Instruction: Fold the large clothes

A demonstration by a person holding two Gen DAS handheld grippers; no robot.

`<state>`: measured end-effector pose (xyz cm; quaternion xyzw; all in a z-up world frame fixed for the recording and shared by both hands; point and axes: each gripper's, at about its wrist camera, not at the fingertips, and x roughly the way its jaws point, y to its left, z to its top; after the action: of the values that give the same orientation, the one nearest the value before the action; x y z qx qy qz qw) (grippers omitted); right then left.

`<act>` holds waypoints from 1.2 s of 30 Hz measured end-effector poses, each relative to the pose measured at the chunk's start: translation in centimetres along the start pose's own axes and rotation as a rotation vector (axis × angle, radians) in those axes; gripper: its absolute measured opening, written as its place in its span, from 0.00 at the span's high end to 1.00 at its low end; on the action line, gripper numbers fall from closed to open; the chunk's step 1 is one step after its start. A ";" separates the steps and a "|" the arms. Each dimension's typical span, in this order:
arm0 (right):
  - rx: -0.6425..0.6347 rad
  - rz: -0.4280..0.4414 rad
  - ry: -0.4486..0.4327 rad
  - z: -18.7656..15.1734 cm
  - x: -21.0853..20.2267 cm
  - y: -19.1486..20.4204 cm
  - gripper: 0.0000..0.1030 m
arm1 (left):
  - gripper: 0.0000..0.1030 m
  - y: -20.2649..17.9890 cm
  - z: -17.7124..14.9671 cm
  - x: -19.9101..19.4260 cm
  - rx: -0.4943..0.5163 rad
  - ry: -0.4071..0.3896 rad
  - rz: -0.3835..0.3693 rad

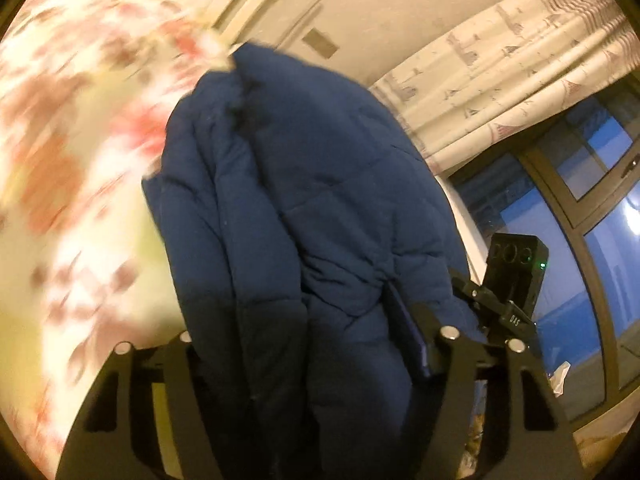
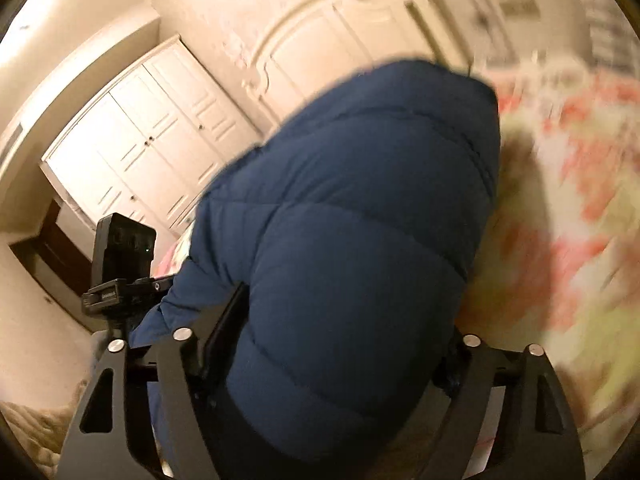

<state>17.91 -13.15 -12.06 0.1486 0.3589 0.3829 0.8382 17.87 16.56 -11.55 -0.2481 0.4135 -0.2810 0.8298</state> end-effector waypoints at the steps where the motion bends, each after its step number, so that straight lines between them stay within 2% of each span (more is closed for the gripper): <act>1: -0.006 -0.016 -0.035 1.0 -1.0 -0.4 0.25 | 0.39 -1.1 1.2 1.1 0.019 -0.010 -0.009; 5: -0.028 -0.091 -0.098 5.0 -4.4 -3.0 0.26 | 0.40 -4.4 5.4 5.8 0.071 -0.035 -0.045; 8: -0.023 -0.123 -0.130 8.2 -6.7 -6.9 0.26 | 0.40 -6.6 8.9 10.4 0.115 -0.046 -0.052; 10: 0.012 -0.136 -0.118 9.7 -6.9 -10.2 0.25 | 0.40 -6.6 10.6 14.1 0.094 -0.027 -0.045; 12: 0.076 -0.192 -0.075 10.3 -5.7 -14.1 0.25 | 0.40 -5.4 10.9 18.0 0.050 0.013 0.009; 13: 0.114 -0.234 -0.040 10.1 -4.8 -15.5 0.23 | 0.36 -4.5 10.6 19.7 0.025 0.035 0.030; 14: 0.174 -0.258 -0.002 9.6 -3.8 -16.9 0.18 | 0.32 -3.8 10.3 19.9 0.014 0.011 0.007; 15: 0.247 -0.214 -0.015 8.8 -3.9 -18.2 0.16 | 0.30 -3.4 10.0 19.8 0.001 -0.001 -0.010; 16: 0.251 -0.193 -0.037 8.3 -4.2 -18.2 0.11 | 0.27 -3.2 9.9 19.6 -0.013 -0.001 -0.005; 18: 0.220 -0.224 -0.059 7.8 -5.0 -17.0 0.10 | 0.23 -3.9 9.7 18.6 0.027 -0.003 0.039; 21: 0.249 -0.289 -0.070 7.7 -7.6 -15.9 0.10 | 0.12 -6.4 10.0 15.1 0.127 -0.070 0.201; 22: 0.247 -0.318 -0.108 7.6 -8.6 -14.8 0.10 | 0.06 -7.7 10.3 13.5 0.165 -0.125 0.273; 23: 0.209 -0.357 -0.196 7.3 -10.9 -12.5 0.10 | 0.02 -9.0 10.2 12.1 0.199 -0.174 0.330; 25: 0.130 -0.390 -0.289 7.3 -13.3 -9.3 0.09 | 0.02 -13.0 9.8 8.8 0.290 -0.292 0.408; 26: 0.075 -0.429 -0.333 7.0 -14.7 -6.6 0.07 | 0.02 -14.3 9.6 7.7 0.319 -0.323 0.431; 29: -0.042 -0.537 -0.386 6.7 -17.0 -0.4 0.05 | 0.02 -19.6 8.9 4.7 0.374 -0.421 0.554; 31: -0.109 -0.596 -0.396 7.2 -17.9 2.2 0.04 | 0.02 -22.4 7.9 3.1 0.391 -0.473 0.614; 33: -0.175 -0.673 -0.416 7.0 -18.8 5.5 0.04 | 0.02 -24.6 6.8 1.9 0.412 -0.513 0.639; 36: -0.244 -0.717 -0.452 6.1 -20.4 8.8 0.04 | 0.02 -27.6 5.3 1.4 0.440 -0.552 0.670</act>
<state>8.42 -22.44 6.76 -0.0052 0.1475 0.0653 0.9869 15.71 -3.27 8.31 0.0148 0.1659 -0.0027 0.9860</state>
